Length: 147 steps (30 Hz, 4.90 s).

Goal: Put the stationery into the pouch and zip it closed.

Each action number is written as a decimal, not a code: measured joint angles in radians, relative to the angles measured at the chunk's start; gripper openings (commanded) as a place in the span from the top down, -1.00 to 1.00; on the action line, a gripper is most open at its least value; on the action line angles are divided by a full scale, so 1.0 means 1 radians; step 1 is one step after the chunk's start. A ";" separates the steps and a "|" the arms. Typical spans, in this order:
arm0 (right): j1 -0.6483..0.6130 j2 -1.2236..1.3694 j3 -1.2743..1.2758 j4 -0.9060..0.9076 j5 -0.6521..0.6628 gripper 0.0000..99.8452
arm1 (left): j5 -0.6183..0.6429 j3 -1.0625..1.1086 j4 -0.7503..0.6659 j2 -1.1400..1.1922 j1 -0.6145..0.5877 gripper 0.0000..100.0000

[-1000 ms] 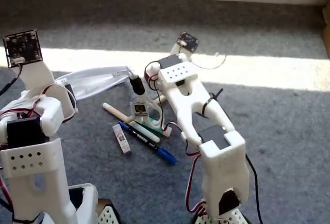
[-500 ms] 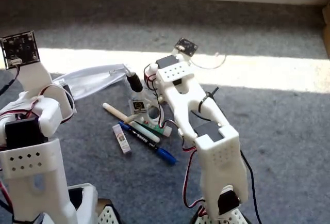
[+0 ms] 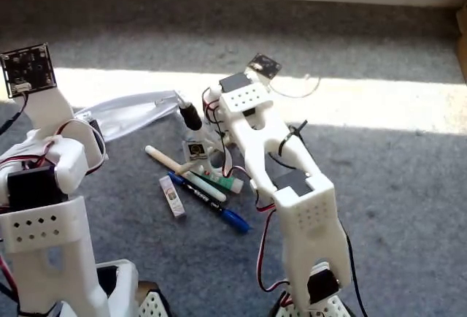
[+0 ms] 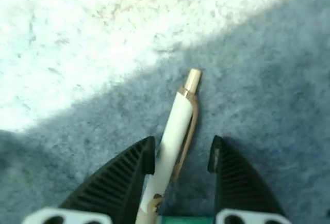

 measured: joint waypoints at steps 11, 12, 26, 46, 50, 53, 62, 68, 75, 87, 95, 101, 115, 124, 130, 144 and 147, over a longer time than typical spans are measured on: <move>0.000 0.000 0.000 0.002 -0.006 0.67 | 0.000 0.000 0.000 0.000 0.000 0.99; 0.000 0.000 0.000 0.002 -0.006 0.67 | 0.000 0.000 0.000 0.000 0.000 0.99; 0.000 0.000 0.000 0.002 -0.006 0.87 | 0.000 0.000 0.000 0.000 0.000 0.99; 0.051 0.002 -0.097 0.141 -0.006 0.87 | 0.000 0.000 0.000 0.000 0.000 0.99; 0.054 0.002 -0.140 0.190 -0.006 0.87 | 0.000 0.000 0.000 0.000 0.000 0.99; 0.054 0.002 -0.170 0.224 -0.006 0.87 | 0.000 0.000 0.000 0.000 0.000 0.99; 0.054 0.002 -0.267 0.322 -0.006 0.88 | 0.000 0.000 0.000 0.000 0.000 0.99; 0.060 0.002 -0.351 0.407 -0.006 0.91 | 0.000 0.014 -0.002 -0.002 0.000 0.99; 0.075 0.002 -0.457 0.439 0.123 0.99 | 0.000 0.017 -0.008 -0.002 0.000 0.99; 0.075 0.002 -0.462 0.442 0.163 0.99 | 0.000 0.017 -0.015 -0.002 0.000 0.99; 0.075 -0.175 -0.356 0.442 0.163 0.99 | 0.000 0.017 -0.018 -0.002 0.000 0.99; 0.075 -0.341 -0.273 0.442 0.163 0.99 | 0.000 0.017 -0.020 -0.002 0.000 0.99; 0.110 -0.635 -0.187 0.442 0.416 0.99 | 0.000 0.051 -0.075 -0.002 0.037 0.99; 0.130 -0.795 -0.187 0.442 0.516 0.99 | 0.000 0.080 -0.118 -0.002 0.051 0.99; 0.132 -0.888 -0.187 0.442 0.600 0.99 | 0.000 0.080 -0.118 -0.002 0.054 0.99; -0.060 -0.996 -0.187 0.235 0.624 0.99 | 0.000 0.080 -0.121 -0.002 0.054 0.99; -0.114 -0.996 -0.187 0.180 0.624 0.99 | 0.000 0.080 -0.121 -0.002 0.054 0.99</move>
